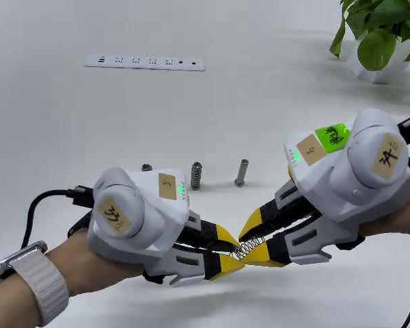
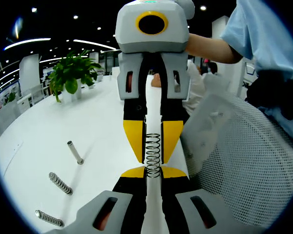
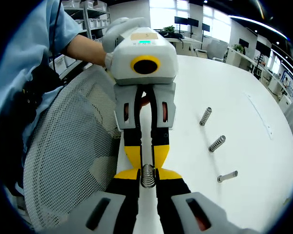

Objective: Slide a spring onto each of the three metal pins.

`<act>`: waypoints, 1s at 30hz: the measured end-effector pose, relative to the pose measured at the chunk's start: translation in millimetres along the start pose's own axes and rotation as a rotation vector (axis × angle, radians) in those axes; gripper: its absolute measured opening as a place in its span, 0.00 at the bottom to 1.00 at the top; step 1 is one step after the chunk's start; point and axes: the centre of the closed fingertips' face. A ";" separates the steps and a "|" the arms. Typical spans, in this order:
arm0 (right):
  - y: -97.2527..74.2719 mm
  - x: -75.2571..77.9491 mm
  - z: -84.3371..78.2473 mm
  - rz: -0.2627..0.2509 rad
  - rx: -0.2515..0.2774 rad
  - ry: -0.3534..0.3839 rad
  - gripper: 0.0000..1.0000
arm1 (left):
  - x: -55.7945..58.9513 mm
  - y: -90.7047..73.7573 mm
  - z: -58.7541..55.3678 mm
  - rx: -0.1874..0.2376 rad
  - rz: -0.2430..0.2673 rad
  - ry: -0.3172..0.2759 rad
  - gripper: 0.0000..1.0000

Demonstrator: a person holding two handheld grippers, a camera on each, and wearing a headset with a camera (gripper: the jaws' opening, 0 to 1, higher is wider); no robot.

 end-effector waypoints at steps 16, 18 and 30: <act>3.4 -1.1 -1.4 0.023 -0.017 0.012 0.12 | 0.6 0.2 1.1 -0.006 0.005 -0.005 0.10; 3.1 -1.0 -1.2 0.024 -0.018 0.010 0.12 | 0.8 -0.3 1.3 -0.002 0.003 -0.012 0.10; 3.1 2.5 2.3 0.013 -0.014 -0.003 0.12 | -3.0 -5.7 -1.0 0.034 0.018 -0.078 0.13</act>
Point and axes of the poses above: the centre of the closed fingertips' face, and the gripper's own axes: y roughly forward along the fingers, x roughly to its right, z roughly out of its top, and after that the axes turned 11 degrees about -x, right-handed
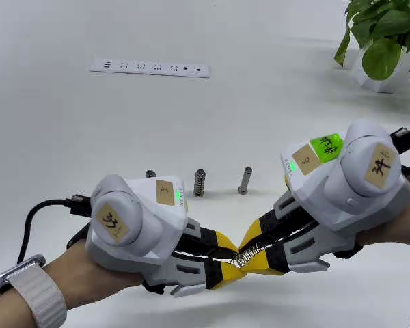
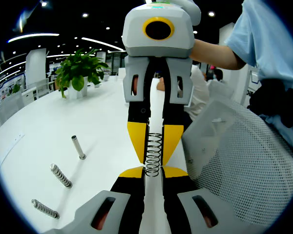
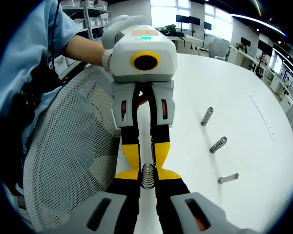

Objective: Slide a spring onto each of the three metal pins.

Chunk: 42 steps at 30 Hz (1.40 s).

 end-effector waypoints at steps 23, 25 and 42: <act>0.8 11.5 -9.8 -0.035 -0.027 0.004 0.12 | -41.9 -45.7 -40.8 0.053 0.224 -0.208 0.33; 1.1 13.0 -10.5 -0.035 -0.031 0.000 0.12 | -47.9 -50.5 -40.7 0.063 0.253 -0.234 0.39; -11.0 44.3 -7.5 -0.062 -0.084 -0.053 0.12 | -80.8 -86.1 -56.4 0.075 0.482 -0.339 0.96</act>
Point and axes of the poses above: the centre of the closed fingertips' face, and the gripper's own axes: y roughly forward along the fingers, x roughly to its right, z roughly out of its top, and after that the axes turned 11 degrees about -x, right-handed
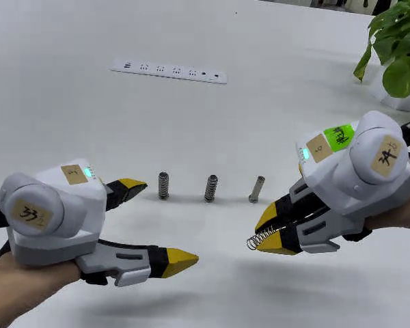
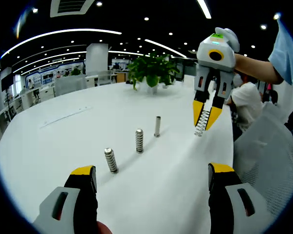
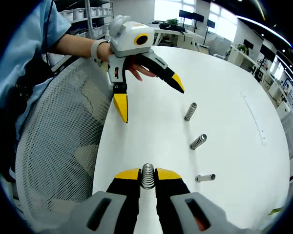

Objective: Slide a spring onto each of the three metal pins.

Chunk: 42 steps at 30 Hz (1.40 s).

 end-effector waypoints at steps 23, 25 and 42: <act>-18.2 81.4 -15.2 -0.065 -0.153 -0.079 0.12 | -14.7 -6.4 -9.6 -0.003 0.047 -0.061 1.00; -18.7 86.3 -16.9 -0.070 -0.177 -0.096 0.12 | -16.6 -8.1 -8.4 0.004 0.052 -0.065 1.00; -4.4 104.1 -20.9 -0.066 -0.290 -0.166 0.12 | -25.2 -12.4 -8.4 0.019 0.074 -0.089 1.00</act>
Point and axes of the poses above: the centre of the closed fingertips' face, and the gripper's own axes: y roughly forward along the fingers, x roughly to its right, z roughly out of its top, and after that the axes turned 11 degrees about -x, right-handed
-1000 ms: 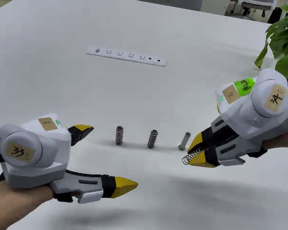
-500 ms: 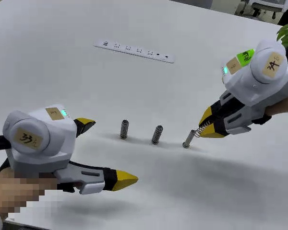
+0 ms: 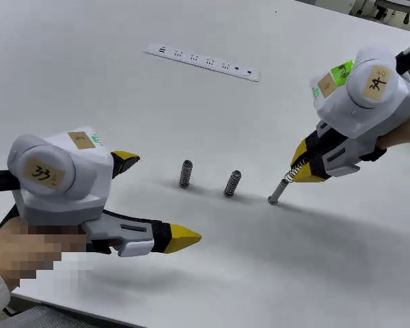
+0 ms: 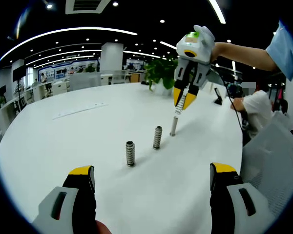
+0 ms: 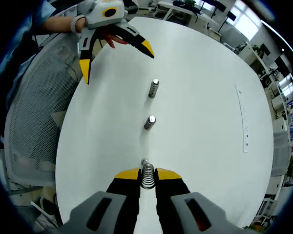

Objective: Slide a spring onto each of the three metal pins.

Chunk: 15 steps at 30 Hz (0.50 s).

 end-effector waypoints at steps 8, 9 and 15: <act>6.8 1.1 -1.6 0.017 -0.045 -0.027 0.12 | -1.8 -0.5 -1.2 0.004 -0.004 -0.010 1.00; 7.1 1.0 -1.2 0.022 -0.045 -0.027 0.12 | -1.4 -0.4 -1.4 0.003 -0.005 -0.009 1.00; 9.8 -2.2 -1.0 0.036 -0.059 -0.037 0.12 | 2.2 0.3 -1.2 -0.002 -0.013 -0.002 1.00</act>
Point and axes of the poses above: the centre of the closed fingertips' face, and the gripper's own axes: y roughly forward along the fingers, x roughly to its right, z roughly out of its top, and after that the axes turned 11 degrees about -x, right-handed
